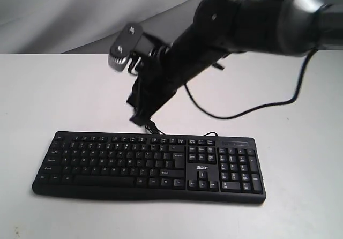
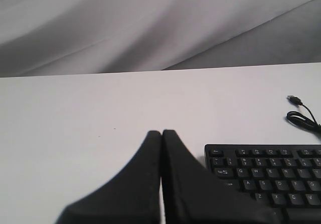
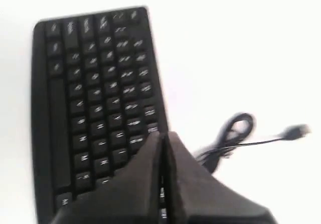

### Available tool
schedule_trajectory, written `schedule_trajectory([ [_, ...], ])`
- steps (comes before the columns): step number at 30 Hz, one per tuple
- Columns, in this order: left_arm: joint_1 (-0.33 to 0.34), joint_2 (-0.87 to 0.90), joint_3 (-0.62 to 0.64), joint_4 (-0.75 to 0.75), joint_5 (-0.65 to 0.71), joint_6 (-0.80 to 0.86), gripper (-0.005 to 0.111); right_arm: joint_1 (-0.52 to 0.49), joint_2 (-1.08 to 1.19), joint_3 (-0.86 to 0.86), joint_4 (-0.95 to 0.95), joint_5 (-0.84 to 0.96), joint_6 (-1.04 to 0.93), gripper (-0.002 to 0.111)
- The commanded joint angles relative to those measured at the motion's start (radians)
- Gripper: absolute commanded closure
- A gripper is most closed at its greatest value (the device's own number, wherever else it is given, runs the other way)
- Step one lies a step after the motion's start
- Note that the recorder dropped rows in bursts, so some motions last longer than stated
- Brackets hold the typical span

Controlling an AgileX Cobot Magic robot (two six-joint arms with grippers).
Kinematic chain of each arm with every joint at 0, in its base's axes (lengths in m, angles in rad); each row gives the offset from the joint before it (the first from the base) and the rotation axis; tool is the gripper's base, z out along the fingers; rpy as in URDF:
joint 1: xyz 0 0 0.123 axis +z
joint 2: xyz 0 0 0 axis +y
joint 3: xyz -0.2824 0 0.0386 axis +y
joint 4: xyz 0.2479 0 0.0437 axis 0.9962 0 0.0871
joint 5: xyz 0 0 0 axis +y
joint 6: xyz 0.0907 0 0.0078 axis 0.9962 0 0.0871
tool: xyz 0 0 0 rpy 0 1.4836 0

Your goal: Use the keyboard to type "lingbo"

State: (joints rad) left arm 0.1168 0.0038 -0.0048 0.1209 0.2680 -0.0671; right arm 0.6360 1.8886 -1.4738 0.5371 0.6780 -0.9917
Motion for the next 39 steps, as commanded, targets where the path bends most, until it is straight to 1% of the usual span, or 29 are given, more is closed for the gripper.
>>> schedule_trajectory([
  [1,-0.005,-0.004,0.005,-0.004,-0.005,-0.002,0.106,-0.055,-0.186,0.0,-0.107,-0.076,0.225,0.108],
  [2,-0.005,-0.004,0.005,-0.004,-0.005,-0.002,0.106,-0.068,-0.222,0.0,-0.131,-0.063,0.281,0.108],
  [4,-0.005,-0.004,0.005,-0.004,-0.005,-0.002,0.106,-0.084,-0.279,0.0,-0.139,-0.072,0.323,0.108],
  [10,-0.005,-0.004,0.005,-0.004,-0.005,-0.002,0.106,-0.09,-0.401,0.0,-0.134,-0.115,0.325,0.108],
  [19,-0.005,-0.004,0.005,-0.004,-0.005,-0.002,0.106,-0.09,-0.484,0.0,-0.138,-0.129,0.327,0.108],
  [20,-0.005,-0.004,0.005,-0.004,-0.005,-0.002,0.106,-0.092,-0.495,0.0,-0.138,-0.149,0.38,0.108],
  [22,-0.005,-0.004,0.005,-0.004,-0.005,-0.002,0.106,-0.113,-0.511,0.0,-0.15,-0.18,0.579,0.108],
  [24,-0.005,-0.004,0.005,-0.004,-0.005,-0.002,0.106,-0.154,-0.523,0.002,-0.218,-0.181,0.825,0.108],
  [26,-0.005,-0.004,0.005,-0.004,-0.005,-0.002,0.106,-0.187,-0.547,0.023,-0.291,-0.169,0.992,0.108],
  [27,-0.005,-0.004,0.005,-0.004,-0.005,-0.002,0.106,-0.199,-0.57,0.047,-0.318,-0.169,1.04,0.108],
  [30,-0.005,-0.004,0.005,-0.004,-0.005,-0.002,0.106,-0.232,-0.672,0.156,-0.373,-0.194,1.053,0.108],
  [33,-0.005,-0.004,0.005,-0.004,-0.005,-0.002,0.106,-0.283,-0.831,0.311,-0.416,-0.29,1.053,0.108],
  [36,-0.005,-0.004,0.005,-0.004,-0.005,-0.002,0.106,-0.386,-1.007,0.493,-0.47,-0.367,1.053,0.108],
  [39,-0.005,-0.004,0.005,-0.004,-0.005,-0.002,0.106,-0.507,-1.195,0.654,-0.537,-0.393,1.053,0.108],
])
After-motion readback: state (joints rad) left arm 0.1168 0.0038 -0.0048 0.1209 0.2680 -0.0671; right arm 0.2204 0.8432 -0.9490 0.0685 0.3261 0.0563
